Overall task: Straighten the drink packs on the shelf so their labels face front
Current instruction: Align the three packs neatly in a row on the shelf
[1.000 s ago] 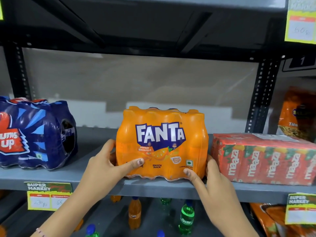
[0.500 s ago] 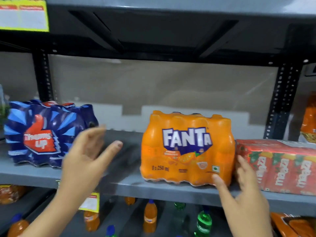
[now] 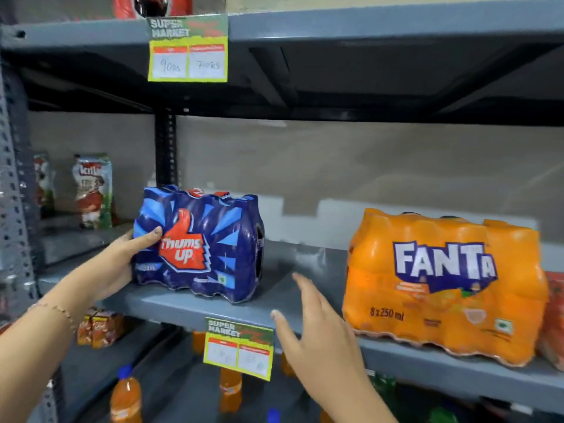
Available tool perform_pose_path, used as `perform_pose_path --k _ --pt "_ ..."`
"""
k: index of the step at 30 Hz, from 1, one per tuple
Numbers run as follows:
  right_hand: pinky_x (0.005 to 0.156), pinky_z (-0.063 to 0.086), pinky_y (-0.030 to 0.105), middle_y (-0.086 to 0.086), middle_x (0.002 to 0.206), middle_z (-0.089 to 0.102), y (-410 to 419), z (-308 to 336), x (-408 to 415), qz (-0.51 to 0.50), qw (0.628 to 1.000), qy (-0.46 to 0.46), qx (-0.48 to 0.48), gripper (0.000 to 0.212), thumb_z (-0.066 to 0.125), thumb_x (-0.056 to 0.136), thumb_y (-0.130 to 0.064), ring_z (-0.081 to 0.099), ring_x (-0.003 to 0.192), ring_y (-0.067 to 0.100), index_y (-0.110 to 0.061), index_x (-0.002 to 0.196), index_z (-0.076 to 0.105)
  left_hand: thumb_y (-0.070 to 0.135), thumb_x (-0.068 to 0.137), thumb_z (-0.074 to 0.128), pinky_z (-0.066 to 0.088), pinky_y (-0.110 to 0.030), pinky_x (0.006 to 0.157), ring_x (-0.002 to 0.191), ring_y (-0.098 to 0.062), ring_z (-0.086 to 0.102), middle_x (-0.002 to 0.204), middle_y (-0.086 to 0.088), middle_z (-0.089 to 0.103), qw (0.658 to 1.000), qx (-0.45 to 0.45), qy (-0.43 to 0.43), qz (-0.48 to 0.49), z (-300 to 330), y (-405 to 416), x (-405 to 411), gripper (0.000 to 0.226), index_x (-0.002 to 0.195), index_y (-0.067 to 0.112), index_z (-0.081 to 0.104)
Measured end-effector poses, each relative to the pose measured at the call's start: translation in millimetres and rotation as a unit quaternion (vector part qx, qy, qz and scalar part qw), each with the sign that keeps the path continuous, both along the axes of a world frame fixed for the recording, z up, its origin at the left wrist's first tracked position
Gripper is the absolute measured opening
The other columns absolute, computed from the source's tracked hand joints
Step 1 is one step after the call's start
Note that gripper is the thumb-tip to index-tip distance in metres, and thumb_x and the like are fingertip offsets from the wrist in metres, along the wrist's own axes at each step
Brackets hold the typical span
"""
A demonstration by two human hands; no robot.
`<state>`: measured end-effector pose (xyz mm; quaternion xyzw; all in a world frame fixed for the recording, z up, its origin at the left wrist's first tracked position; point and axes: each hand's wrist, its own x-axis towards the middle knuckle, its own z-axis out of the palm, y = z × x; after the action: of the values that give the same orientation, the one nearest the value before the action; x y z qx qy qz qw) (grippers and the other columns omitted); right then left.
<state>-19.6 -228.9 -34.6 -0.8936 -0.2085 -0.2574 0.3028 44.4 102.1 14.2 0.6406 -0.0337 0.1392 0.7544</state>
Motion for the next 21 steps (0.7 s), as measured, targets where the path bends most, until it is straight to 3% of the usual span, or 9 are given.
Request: perform_pose_path --k 1,3,5,7,10,15,21 --pt "0.110 0.034 0.022 -0.019 0.163 0.027 4.3 2.5 1.3 -0.028 0.999 0.016 -0.003 0.075 0.044 0.098 -0.059 0.034 0.146 0.004 -0.032 0.159 0.008 0.036 0.077 0.071 0.062 -0.032 0.061 0.079 -0.018 0.078 0.113 -0.004 0.074 1.000 0.001 0.000 -0.005 -0.6 -0.2 0.7 0.040 0.113 0.019 0.066" --pt "0.104 0.044 0.027 -0.006 0.160 0.040 9.0 5.5 2.2 -0.060 0.997 0.037 0.007 0.090 0.044 0.093 -0.068 0.047 0.138 0.013 -0.029 0.160 -0.003 0.051 0.050 0.090 0.062 -0.031 0.060 0.080 -0.017 0.078 0.104 -0.004 0.079 1.000 0.017 -0.007 -0.009 -0.3 -1.6 -1.3 0.076 0.115 0.020 0.065" --pt "0.099 0.049 0.027 -0.006 0.153 0.050 8.9 5.9 2.5 -0.073 0.996 0.049 0.018 0.098 0.046 0.089 -0.072 0.054 0.131 0.014 -0.030 0.160 -0.008 0.057 0.026 0.095 0.062 -0.032 0.062 0.084 -0.018 0.078 0.101 -0.002 0.080 0.999 0.032 -0.008 -0.013 -0.7 -3.0 -1.9 0.104 0.118 0.022 0.063" --pt "0.095 0.051 0.027 -0.007 0.149 0.054 8.3 4.5 3.1 -0.081 0.996 0.046 0.017 0.100 0.045 0.088 -0.074 0.057 0.128 0.014 -0.031 0.160 -0.009 0.059 0.026 0.094 0.063 -0.037 0.069 0.092 -0.021 0.077 0.109 -0.002 0.078 0.999 0.040 -0.006 -0.024 -1.8 -4.1 0.4 0.110 0.125 0.024 0.061" --pt "0.090 0.055 0.025 -0.007 0.147 0.056 10.2 1.2 4.4 -0.085 0.996 0.037 0.018 0.102 0.043 0.085 -0.077 0.059 0.125 0.013 -0.031 0.160 -0.009 0.059 0.030 0.094 0.060 -0.042 0.079 0.100 -0.024 0.075 0.117 -0.005 0.076 0.998 0.043 -0.003 -0.037 -3.4 -13.8 1.4 0.113 0.131 0.023 0.058" --pt "0.081 0.055 0.019 -0.011 0.140 0.057 12.0 -1.8 4.9 -0.081 0.996 0.025 -0.012 0.100 0.039 0.085 -0.079 0.060 0.114 0.007 -0.031 0.158 -0.009 0.058 0.035 0.093 0.063 -0.036 0.072 0.101 -0.024 0.075 0.116 -0.005 0.076 0.996 0.048 -0.020 -0.067 -4.4 -43.1 -3.1 0.108 0.130 0.021 0.058" --pt "0.095 0.049 0.019 -0.010 0.150 0.044 14.0 -8.0 -0.7 -0.117 0.993 -0.003 -0.015 0.094 0.038 0.092 -0.070 0.049 0.130 0.006 -0.025 0.157 -0.011 0.053 0.053 0.090 0.062 -0.038 0.075 0.100 -0.026 0.075 0.117 -0.007 0.076 0.994 0.043 -0.027 -0.098 -4.1 -70.1 -7.2 0.090 0.130 0.021 0.057"
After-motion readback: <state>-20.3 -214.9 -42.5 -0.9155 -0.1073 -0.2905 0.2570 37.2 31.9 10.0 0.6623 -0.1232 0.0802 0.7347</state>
